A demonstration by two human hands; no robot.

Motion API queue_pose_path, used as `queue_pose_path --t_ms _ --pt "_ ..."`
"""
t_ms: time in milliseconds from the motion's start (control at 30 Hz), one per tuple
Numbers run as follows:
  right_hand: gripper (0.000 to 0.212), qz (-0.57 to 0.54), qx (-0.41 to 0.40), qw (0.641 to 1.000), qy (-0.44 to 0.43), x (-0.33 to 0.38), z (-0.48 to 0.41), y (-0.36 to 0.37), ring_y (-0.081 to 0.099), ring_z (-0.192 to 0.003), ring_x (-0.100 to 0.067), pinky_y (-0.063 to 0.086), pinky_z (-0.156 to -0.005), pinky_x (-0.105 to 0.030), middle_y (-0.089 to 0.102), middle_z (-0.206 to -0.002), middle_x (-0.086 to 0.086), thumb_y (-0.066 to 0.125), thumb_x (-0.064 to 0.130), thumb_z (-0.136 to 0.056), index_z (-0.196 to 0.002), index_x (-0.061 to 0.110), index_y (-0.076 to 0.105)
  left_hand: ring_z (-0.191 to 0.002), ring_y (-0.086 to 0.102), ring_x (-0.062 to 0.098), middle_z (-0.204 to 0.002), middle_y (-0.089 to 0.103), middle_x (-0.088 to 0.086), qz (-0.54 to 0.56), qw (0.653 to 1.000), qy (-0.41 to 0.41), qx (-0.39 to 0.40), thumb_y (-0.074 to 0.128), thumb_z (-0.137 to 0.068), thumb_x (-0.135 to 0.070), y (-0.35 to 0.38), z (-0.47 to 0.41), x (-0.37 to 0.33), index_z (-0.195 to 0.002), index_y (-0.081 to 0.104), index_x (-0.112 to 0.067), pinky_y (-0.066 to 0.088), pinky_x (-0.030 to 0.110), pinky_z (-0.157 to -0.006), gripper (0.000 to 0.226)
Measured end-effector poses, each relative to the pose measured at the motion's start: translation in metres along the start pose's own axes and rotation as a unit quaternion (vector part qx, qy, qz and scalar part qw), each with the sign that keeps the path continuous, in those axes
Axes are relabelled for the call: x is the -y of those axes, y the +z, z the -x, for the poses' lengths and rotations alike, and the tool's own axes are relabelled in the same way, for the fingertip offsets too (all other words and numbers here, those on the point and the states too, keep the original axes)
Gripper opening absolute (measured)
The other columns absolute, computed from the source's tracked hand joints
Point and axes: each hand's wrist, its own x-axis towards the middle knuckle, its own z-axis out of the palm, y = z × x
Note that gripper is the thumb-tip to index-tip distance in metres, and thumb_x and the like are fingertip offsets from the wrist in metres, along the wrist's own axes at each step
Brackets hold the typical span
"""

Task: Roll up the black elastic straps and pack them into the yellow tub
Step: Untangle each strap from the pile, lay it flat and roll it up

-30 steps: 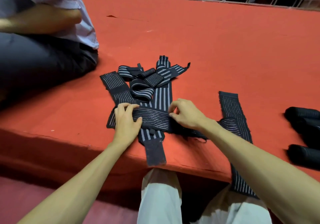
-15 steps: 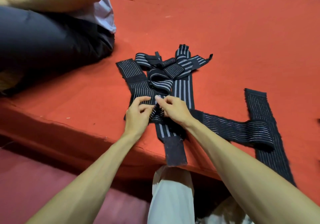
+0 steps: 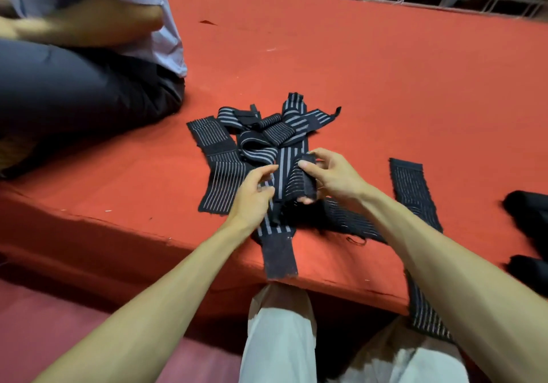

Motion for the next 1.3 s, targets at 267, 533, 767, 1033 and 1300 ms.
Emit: queue_pose_path --t_ms 267,533,767,1033,1300 --pt "0.005 -0.01 -0.143 0.985 -0.094 0.064 0.059 -0.083 0.056 -0.05 -0.005 0.041 -0.043 -0.019 0.064 -0.069 0.001 0.065 0.017 -0.091 -0.092 0.013 0.067 -0.117 0.05 0.009 -0.121 0.059 -0.001 -0.002 0.976 0.056 0.21 0.071 -0.079 -0.004 0.092 -0.002 -0.077 -0.121 0.051 -0.016 0.035 0.018 -0.098 0.048" --pt "0.018 -0.221 -0.179 0.951 -0.121 0.093 0.091 -0.123 0.061 -0.055 -0.013 0.052 -0.056 -0.024 0.067 -0.066 -0.005 0.061 0.021 -0.094 -0.089 0.004 0.065 -0.112 0.059 0.007 -0.12 0.065 0.001 -0.021 0.951 0.126 0.28 0.066 -0.088 -0.002 0.119 0.01 -0.121 -0.122 0.055 -0.013 0.043 0.012 -0.093 0.037" --pt "0.024 -0.253 -0.222 0.935 -0.111 0.113 0.087 -0.139 0.059 -0.055 -0.012 0.051 -0.054 -0.025 0.067 -0.068 -0.001 0.065 0.028 -0.091 -0.097 0.005 0.065 -0.081 0.065 0.006 -0.095 0.069 -0.003 0.064 0.938 0.066 0.333 0.06 -0.093 -0.007 0.097 0.03 -0.18 -0.119 0.059 -0.011 0.047 0.018 -0.061 0.026" --pt "0.029 -0.069 -0.174 0.982 -0.003 0.09 0.074 -0.152 0.032 -0.044 -0.007 0.024 -0.038 -0.019 0.047 -0.058 0.004 0.05 0.026 -0.101 -0.114 0.003 0.063 -0.089 0.07 0.017 -0.102 0.072 0.008 0.143 0.927 -0.044 0.344 0.058 -0.093 -0.007 0.089 0.04 -0.162 -0.113 0.064 -0.008 0.057 0.026 -0.071 0.021" --pt "0.023 0.106 -0.052 0.988 0.097 0.034 0.038 -0.169 0.052 -0.07 -0.01 0.045 -0.06 -0.021 0.055 -0.086 -0.002 0.049 0.001 -0.098 -0.117 0.011 0.058 -0.061 0.06 -0.001 -0.076 0.066 -0.006 0.024 0.946 -0.11 0.303 0.053 -0.099 -0.016 0.117 0.029 -0.081 -0.1 0.062 -0.008 0.044 0.013 -0.051 0.012"
